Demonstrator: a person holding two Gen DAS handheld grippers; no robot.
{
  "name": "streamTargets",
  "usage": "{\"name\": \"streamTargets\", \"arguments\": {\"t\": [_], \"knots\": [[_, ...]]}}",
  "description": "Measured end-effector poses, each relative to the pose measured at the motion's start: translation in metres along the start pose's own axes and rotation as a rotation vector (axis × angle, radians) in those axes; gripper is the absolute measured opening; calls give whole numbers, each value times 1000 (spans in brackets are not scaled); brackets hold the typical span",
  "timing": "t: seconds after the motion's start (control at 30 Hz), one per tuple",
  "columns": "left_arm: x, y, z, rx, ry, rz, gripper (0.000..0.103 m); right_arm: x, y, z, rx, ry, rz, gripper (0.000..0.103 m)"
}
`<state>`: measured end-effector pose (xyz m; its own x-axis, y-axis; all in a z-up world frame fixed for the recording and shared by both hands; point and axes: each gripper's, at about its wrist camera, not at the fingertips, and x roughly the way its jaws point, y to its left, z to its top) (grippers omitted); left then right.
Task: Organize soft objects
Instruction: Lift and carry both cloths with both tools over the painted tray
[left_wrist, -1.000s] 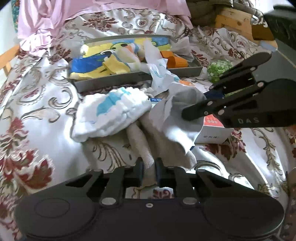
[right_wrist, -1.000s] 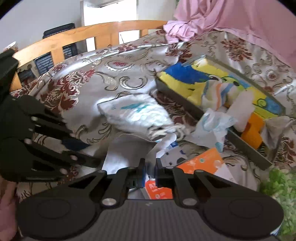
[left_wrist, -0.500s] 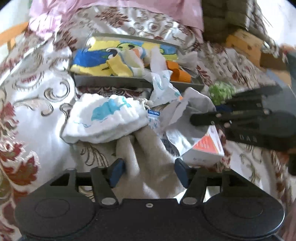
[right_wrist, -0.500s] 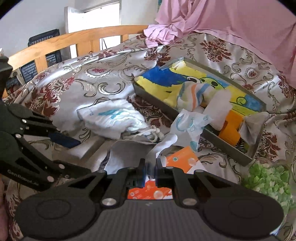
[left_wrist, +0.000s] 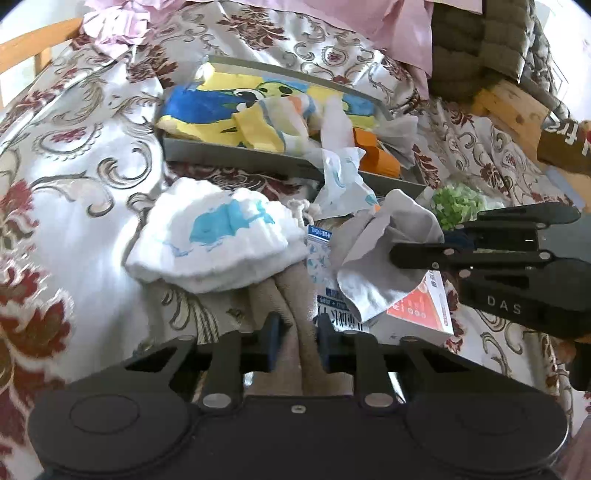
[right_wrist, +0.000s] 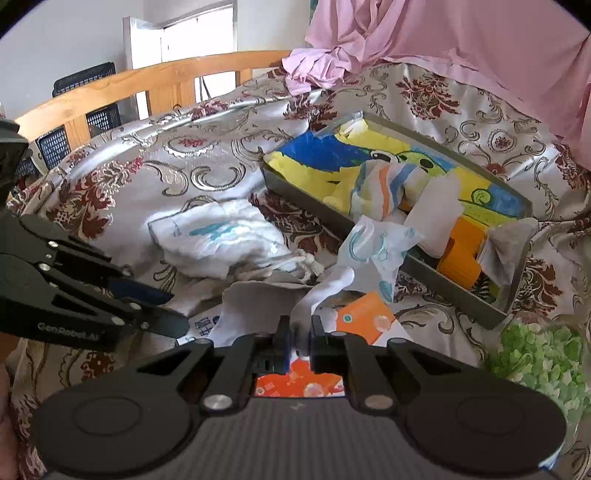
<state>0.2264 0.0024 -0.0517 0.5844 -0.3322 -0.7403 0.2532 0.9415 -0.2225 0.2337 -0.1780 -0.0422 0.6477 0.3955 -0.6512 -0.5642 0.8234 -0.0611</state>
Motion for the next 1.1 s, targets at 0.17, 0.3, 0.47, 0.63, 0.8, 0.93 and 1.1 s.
{"name": "streamTargets", "arguments": {"t": [0.17, 0.3, 0.47, 0.63, 0.8, 0.93, 1.1], "knots": [[-21, -1, -8, -59, 9, -18, 17, -16, 1, 3, 3, -51, 1, 10], [-43, -6, -14, -100, -21, -62, 16, -30, -2, 6, 20, -94, -3, 10], [-69, -22, -19, -109, -98, -136, 16, -46, -11, 8, 54, -150, -9, 10], [-80, -31, -13, -129, -161, -140, 17, -65, -26, 11, 110, -225, -19, 10], [-89, -35, 11, -165, -280, -114, 17, -81, -46, 13, 192, -302, -38, 10], [-86, -40, 41, -171, -356, -104, 17, -89, -65, 16, 260, -361, -51, 10], [-70, -48, 80, -160, -406, -93, 17, -93, -93, 16, 339, -426, -81, 10]]}}
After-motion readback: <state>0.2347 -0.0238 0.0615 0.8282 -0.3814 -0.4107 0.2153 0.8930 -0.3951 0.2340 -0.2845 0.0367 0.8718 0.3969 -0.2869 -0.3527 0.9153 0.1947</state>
